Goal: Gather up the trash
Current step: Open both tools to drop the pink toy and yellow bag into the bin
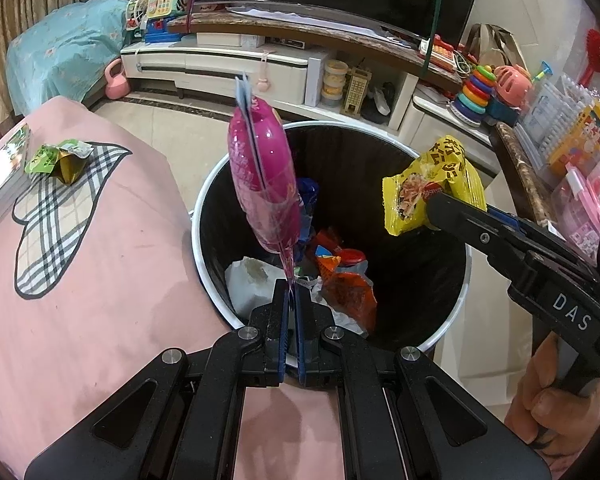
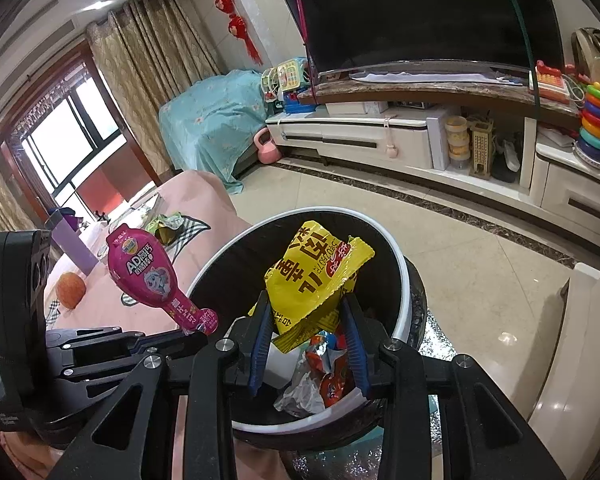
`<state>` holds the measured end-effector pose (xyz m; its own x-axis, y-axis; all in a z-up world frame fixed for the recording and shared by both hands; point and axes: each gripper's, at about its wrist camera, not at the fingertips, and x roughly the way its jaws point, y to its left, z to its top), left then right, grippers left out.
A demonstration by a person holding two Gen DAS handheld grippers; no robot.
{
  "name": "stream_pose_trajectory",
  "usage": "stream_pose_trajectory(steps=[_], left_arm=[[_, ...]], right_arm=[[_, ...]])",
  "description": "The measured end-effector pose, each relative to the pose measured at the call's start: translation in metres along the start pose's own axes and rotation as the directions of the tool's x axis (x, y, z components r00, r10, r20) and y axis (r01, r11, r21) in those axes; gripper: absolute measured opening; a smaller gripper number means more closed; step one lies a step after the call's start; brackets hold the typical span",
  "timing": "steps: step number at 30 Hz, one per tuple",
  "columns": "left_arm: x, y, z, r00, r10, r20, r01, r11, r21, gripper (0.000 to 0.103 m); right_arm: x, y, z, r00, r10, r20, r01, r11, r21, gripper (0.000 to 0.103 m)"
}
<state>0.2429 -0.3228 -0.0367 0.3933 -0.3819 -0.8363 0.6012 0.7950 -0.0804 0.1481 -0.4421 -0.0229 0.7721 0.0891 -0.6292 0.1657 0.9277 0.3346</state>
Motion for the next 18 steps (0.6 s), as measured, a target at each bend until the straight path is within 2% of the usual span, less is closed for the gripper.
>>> stream_pose_trajectory(steps=[6, 8, 11, 12, 13, 14, 18], left_arm=[[-0.001, 0.0, -0.001, 1.0, 0.011, 0.004, -0.011, 1.0, 0.004, 0.004], [-0.002, 0.001, -0.002, 1.0, 0.011, 0.005, -0.011, 1.0, 0.001, 0.01], [-0.009, 0.003, -0.003, 1.0, 0.013, 0.024, -0.013, 1.0, -0.006, 0.037], [-0.011, 0.005, -0.003, 0.999, 0.017, 0.033, -0.017, 1.0, -0.007, 0.048], [-0.014, 0.006, -0.004, 0.999, 0.022, 0.045, -0.021, 1.0, -0.01, 0.049], [-0.017, 0.007, -0.004, 0.998, 0.024, 0.051, -0.023, 1.0, -0.013, 0.05], [-0.025, 0.014, -0.008, 0.997, 0.033, 0.063, -0.031, 0.999, -0.033, 0.057]], right_arm=[[0.001, -0.001, 0.003, 1.0, -0.007, -0.004, 0.007, 1.0, -0.006, 0.037], [0.001, 0.001, 0.004, 1.0, -0.008, -0.002, 0.008, 1.0, -0.01, 0.037], [0.001, 0.0, 0.004, 1.0, -0.009, -0.005, 0.009, 1.0, -0.01, 0.039], [0.001, 0.0, 0.004, 1.0, -0.005, -0.007, 0.005, 1.0, -0.006, 0.043], [0.001, 0.0, 0.004, 1.0, -0.002, -0.006, 0.002, 1.0, -0.004, 0.053], [0.0, -0.001, 0.003, 1.0, 0.0, -0.002, 0.0, 1.0, -0.002, 0.057], [-0.006, -0.001, 0.002, 1.0, 0.003, 0.01, -0.003, 1.0, 0.006, 0.059]])
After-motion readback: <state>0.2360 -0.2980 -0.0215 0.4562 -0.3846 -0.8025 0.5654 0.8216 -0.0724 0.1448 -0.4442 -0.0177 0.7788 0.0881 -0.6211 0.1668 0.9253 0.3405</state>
